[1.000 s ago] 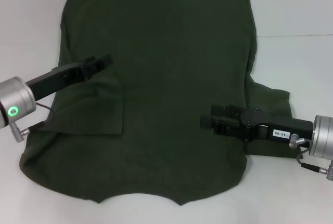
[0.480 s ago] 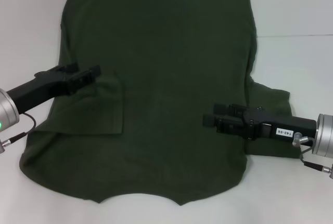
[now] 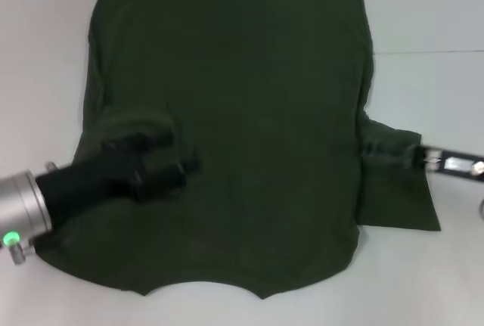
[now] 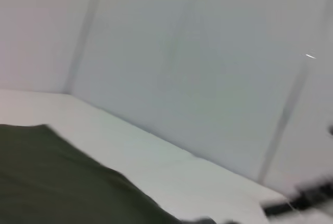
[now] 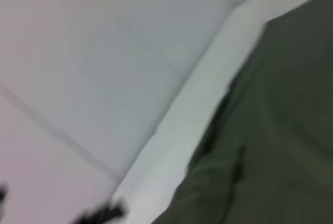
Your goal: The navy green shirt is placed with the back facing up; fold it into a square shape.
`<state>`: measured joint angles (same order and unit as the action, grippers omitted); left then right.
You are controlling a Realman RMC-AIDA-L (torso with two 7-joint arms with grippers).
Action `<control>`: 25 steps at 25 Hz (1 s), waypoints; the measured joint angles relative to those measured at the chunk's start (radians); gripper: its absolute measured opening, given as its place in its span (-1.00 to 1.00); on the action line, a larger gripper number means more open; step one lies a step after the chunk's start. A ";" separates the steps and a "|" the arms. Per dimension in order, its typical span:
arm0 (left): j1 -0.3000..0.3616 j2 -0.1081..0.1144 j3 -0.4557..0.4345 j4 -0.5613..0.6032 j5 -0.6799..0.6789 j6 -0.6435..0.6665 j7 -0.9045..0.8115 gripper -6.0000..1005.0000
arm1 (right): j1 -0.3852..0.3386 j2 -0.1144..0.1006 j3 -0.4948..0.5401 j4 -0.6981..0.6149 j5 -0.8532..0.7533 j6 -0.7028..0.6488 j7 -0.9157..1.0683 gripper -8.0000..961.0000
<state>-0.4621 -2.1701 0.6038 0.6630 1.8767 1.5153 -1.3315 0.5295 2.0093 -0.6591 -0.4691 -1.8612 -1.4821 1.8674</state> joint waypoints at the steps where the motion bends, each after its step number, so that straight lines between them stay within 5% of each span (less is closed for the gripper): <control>1: 0.001 -0.001 0.003 -0.009 0.010 0.011 0.025 0.52 | -0.007 -0.008 0.013 -0.011 0.000 0.009 0.041 0.65; 15: -0.020 -0.002 0.092 -0.137 0.041 0.023 0.218 0.52 | -0.055 -0.089 0.076 -0.046 -0.105 0.148 0.322 0.65; 25: -0.020 -0.002 0.101 -0.152 0.042 0.018 0.236 0.52 | -0.049 -0.077 0.066 -0.037 -0.167 0.246 0.353 0.65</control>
<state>-0.4822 -2.1721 0.7050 0.5109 1.9190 1.5330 -1.0958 0.4809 1.9320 -0.5931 -0.5062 -2.0286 -1.2360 2.2203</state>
